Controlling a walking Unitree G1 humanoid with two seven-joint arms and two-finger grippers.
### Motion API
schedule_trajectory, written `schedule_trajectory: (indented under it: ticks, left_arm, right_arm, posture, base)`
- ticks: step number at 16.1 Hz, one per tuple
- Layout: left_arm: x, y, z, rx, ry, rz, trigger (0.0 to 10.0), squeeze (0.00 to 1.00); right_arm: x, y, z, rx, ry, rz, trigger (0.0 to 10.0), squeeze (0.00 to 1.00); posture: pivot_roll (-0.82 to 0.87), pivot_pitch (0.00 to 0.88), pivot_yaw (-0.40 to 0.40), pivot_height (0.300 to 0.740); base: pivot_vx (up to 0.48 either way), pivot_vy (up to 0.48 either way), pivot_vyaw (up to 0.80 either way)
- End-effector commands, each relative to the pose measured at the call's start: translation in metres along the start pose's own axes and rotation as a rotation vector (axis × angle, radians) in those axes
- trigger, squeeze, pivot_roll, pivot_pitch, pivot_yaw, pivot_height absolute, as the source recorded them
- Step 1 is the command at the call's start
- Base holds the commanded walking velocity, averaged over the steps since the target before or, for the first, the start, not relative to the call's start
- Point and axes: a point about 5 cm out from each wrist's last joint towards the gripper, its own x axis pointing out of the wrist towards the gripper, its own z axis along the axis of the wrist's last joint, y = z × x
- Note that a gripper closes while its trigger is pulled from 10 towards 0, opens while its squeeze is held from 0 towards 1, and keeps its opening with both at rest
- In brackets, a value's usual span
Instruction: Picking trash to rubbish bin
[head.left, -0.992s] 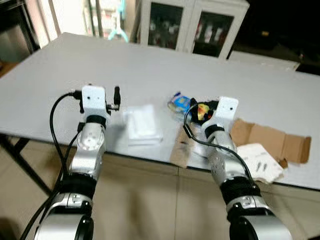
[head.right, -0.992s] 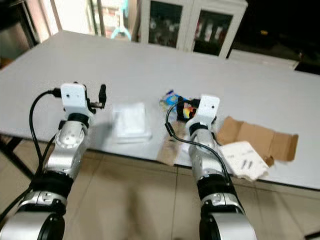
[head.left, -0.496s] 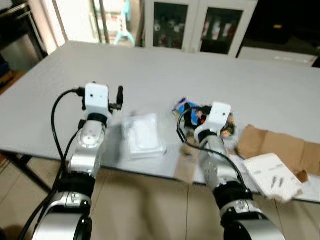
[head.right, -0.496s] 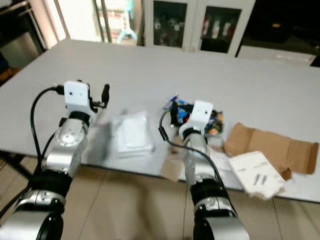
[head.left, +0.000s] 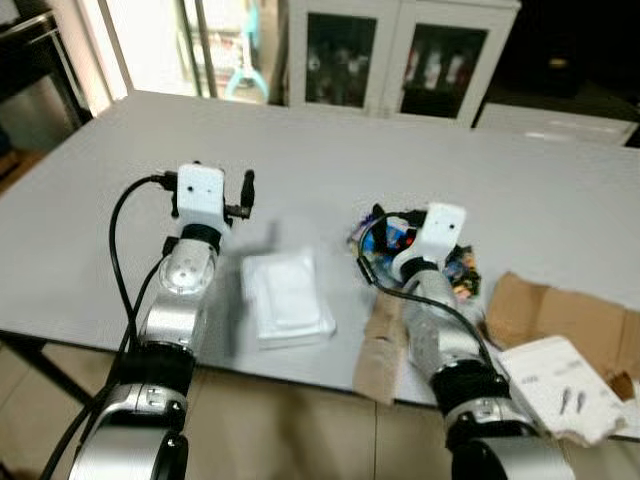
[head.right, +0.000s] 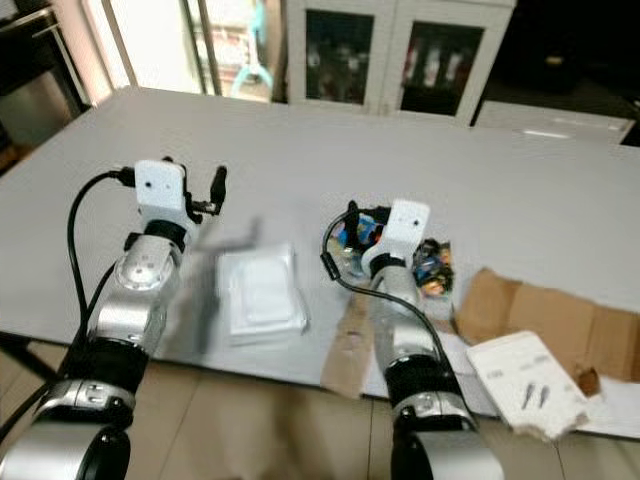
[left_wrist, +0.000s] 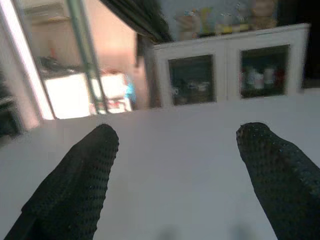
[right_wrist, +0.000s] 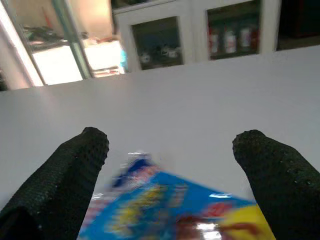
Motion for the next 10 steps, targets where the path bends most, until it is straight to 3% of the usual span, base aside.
schedule_trajectory:
  ticks: [1, 5, 8, 10]
  left_arm:
    - [0.0, -0.006, 0.0, 0.008, 0.02, -0.052, 10.0, 0.0]
    - [-0.005, 0.003, -0.011, -0.027, 0.12, -0.091, 10.0, 0.0]
    - [-0.016, 0.006, -0.021, -0.172, 0.288, -0.102, 10.0, 0.0]
    - [-0.021, 0.003, -0.02, -0.195, 0.335, -0.142, 10.0, 0.0]
  right_arm:
    - [0.001, -0.002, 0.004, 0.003, -0.006, -0.003, 10.0, 0.0]
    - [0.003, -0.005, 0.01, -0.055, 0.004, 0.035, 10.0, 0.0]
    - [0.004, -0.007, 0.02, -0.09, 0.012, 0.103, 10.0, 0.0]
    - [0.002, 0.0, 0.021, -0.111, 0.034, 0.189, 10.0, 0.0]
  posture:
    - [0.01, 0.029, -0.035, 0.74]
    - [0.0, 0.033, -0.038, 0.74]
    - [0.0, 0.042, -0.041, 0.74]
    - [0.01, 0.046, -0.049, 0.74]
  base:
    - [0.0, 0.0, 0.0]
    - [0.0, 0.0, 0.0]
    - [0.0, 0.0, 0.0]
    - [0.0, 0.0, 0.0]
